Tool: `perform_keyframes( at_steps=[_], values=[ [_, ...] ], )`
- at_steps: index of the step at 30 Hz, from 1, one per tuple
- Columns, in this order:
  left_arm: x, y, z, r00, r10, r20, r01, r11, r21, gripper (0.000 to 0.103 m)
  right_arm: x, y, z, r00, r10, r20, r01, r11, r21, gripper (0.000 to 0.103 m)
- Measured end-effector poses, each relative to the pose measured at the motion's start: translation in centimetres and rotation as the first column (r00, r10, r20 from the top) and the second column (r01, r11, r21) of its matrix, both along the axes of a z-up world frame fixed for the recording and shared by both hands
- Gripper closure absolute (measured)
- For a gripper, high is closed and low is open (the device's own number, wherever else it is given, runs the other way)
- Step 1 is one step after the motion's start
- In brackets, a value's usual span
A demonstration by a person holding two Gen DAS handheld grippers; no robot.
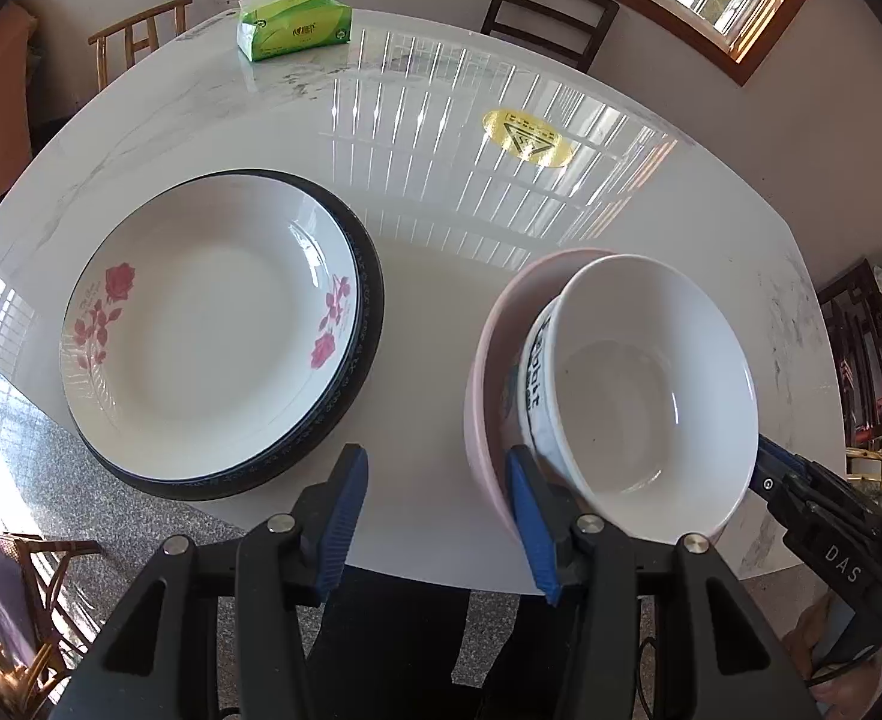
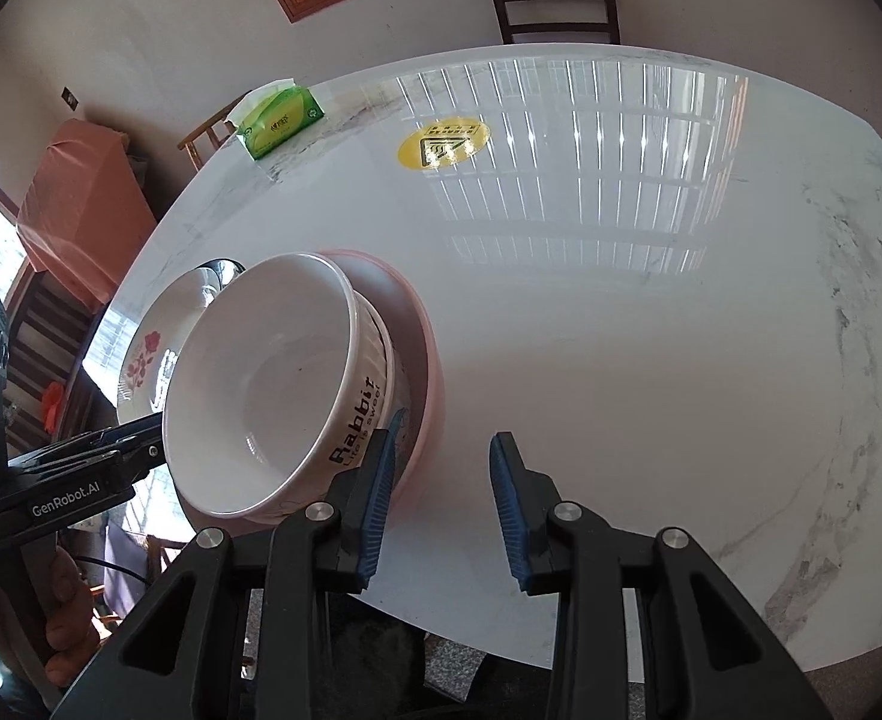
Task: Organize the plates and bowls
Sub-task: 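Close both tools on opposite sides of the pink bowl's rim, then lift the nested pink bowl stack off the table with both tools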
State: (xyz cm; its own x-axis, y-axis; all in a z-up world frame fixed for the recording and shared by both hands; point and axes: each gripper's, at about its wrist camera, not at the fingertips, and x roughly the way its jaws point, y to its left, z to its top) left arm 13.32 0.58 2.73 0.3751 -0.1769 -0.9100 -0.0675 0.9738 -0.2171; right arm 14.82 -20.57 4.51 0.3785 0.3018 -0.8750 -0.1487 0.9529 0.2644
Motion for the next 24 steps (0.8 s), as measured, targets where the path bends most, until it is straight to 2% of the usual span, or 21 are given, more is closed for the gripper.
perform_keyframes(
  at_steps=[5, 10, 13, 14, 15, 16, 19, 20, 22, 24],
  values=[
    [0.1, 1.1, -0.8, 0.999, 0.049, -0.005, -0.049, 0.995, -0.084, 0.054, 0.3, 0.3, 0.0, 0.999, 0.036, -0.017, -0.037, 0.998, -0.046, 0.064],
    [0.5, 1.2, -1.4, 0.999, 0.022, -0.029, -0.026, 0.992, -0.125, 0.057, 1.5, 0.3, -0.9, 0.992, 0.072, -0.108, -0.074, 0.997, -0.015, 0.065],
    [0.5, 1.6, -1.7, 0.998, 0.042, -0.044, -0.049, 0.985, -0.168, 0.058, 1.7, 0.5, -1.2, 0.988, 0.094, -0.120, -0.092, 0.996, 0.017, 0.070],
    [0.5, 1.5, -1.5, 0.999, 0.032, -0.036, -0.037, 0.984, -0.172, 0.066, 1.6, 0.6, -1.1, 0.987, 0.105, -0.119, -0.102, 0.994, 0.030, 0.075],
    [0.4, 1.2, -1.3, 1.000, 0.016, -0.023, -0.019, 0.985, -0.174, 0.077, 1.4, 0.6, -1.0, 0.986, 0.119, -0.114, -0.115, 0.992, 0.048, 0.083],
    [0.2, 0.7, -1.0, 1.000, -0.004, -0.009, 0.002, 0.984, -0.180, 0.087, 1.1, 0.8, -0.7, 0.986, 0.133, -0.100, -0.128, 0.990, 0.053, 0.085],
    [-0.3, -0.4, -0.4, 0.999, -0.007, 0.050, 0.012, 0.995, -0.101, 0.089, 0.5, 1.0, -0.7, 0.987, 0.142, -0.072, -0.140, 0.990, 0.030, 0.084],
    [-0.4, -0.4, -0.3, 0.998, -0.007, 0.059, 0.013, 0.995, -0.100, 0.089, 0.4, 0.7, -0.9, 0.989, 0.132, -0.073, -0.129, 0.990, 0.051, 0.084],
    [-0.5, 0.0, -0.3, 0.998, 0.006, 0.066, 0.004, 0.990, -0.144, 0.088, 0.2, 0.0, -1.1, 0.990, 0.123, -0.070, -0.117, 0.990, 0.081, 0.084],
    [-0.5, -0.1, -0.3, 0.997, 0.002, 0.074, 0.008, 0.990, -0.138, 0.088, 0.0, -0.4, -1.2, 0.992, 0.109, -0.066, -0.102, 0.989, 0.106, 0.084]
  ],
)
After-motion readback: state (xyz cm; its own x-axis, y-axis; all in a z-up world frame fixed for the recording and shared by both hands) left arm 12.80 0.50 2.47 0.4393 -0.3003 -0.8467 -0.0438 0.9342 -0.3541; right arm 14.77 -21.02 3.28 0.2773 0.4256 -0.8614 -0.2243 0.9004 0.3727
